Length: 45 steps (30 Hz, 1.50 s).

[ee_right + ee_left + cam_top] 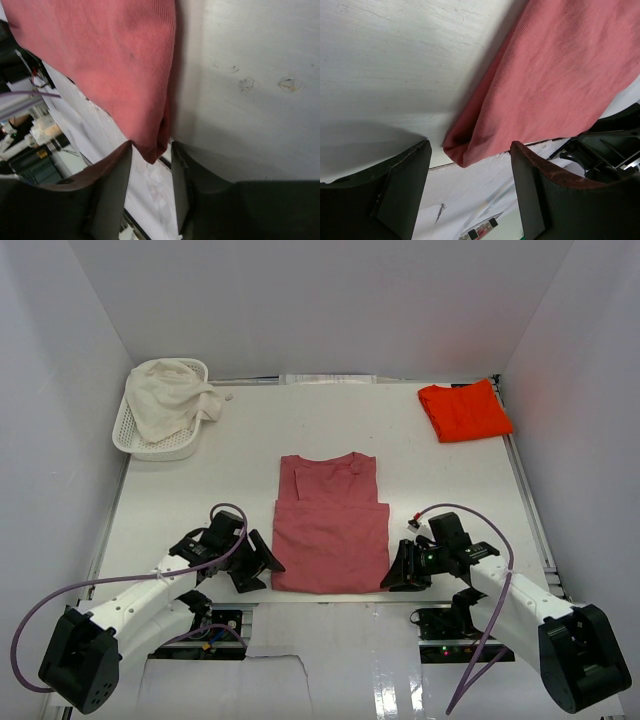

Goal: Fold and stack the t-shirts
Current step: Grab one side of the 2/3 rectangular tshirt with both arms

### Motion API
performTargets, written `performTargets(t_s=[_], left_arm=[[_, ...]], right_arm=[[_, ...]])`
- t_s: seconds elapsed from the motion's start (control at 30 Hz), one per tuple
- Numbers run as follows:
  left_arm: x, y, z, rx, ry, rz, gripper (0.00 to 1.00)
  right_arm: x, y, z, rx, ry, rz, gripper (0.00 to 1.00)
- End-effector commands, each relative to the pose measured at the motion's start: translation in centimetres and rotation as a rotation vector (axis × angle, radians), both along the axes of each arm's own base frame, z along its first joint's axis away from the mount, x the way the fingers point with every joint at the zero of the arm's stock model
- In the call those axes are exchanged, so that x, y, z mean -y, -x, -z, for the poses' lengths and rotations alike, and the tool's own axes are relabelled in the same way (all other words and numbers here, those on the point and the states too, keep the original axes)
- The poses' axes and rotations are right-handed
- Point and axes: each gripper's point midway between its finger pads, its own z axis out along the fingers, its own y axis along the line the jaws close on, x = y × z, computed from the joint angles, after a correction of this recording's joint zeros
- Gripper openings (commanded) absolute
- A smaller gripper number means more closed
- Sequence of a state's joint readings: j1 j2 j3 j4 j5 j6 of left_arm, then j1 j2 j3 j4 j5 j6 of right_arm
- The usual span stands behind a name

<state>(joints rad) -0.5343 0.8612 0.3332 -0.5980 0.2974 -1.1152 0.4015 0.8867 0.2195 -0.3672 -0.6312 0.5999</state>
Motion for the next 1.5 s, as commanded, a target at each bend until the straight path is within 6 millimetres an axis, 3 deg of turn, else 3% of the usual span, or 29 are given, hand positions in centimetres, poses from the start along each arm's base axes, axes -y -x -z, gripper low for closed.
performTargets(t_s=[0.0,0.03,0.13,0.33,0.9,1.1,1.17,1.47], left_arm=[[-1.2,0.8,1.8,-0.035,-0.066,-0.019,0.76],[-1.1,0.7,1.7,-0.034,-0.065,-0.017,0.76],[-1.2,0.7,1.8,-0.032,-0.071,-0.015,0.76],[-1.4,1.0,2.3,-0.044,-0.079,-0.010,0.76],[-1.6,3.8,3.6,-0.098,-0.050,0.001,0.63],[-2.1,3.2,4.3,-0.082,-0.098,-0.025,0.57],[-2.3,3.2,4.7,-0.084,-0.111,-0.039,0.54],[-2.4,2.8,5.1,-0.059,-0.110,-0.056,0.10]], right_arm=[[0.4,0.3,1.2,-0.011,0.032,0.006,0.38],[0.4,0.3,1.3,-0.009,0.034,0.007,0.28],[0.4,0.2,1.4,-0.013,0.034,0.008,0.17],[0.1,-0.3,1.0,0.004,0.020,0.010,0.08],[-0.2,-1.3,0.5,0.020,0.031,0.002,0.08],[-0.2,-1.3,0.4,0.024,0.025,-0.002,0.08],[-0.2,-1.2,0.4,0.024,0.025,-0.002,0.08],[0.0,-1.1,0.0,0.030,0.033,-0.017,0.08]])
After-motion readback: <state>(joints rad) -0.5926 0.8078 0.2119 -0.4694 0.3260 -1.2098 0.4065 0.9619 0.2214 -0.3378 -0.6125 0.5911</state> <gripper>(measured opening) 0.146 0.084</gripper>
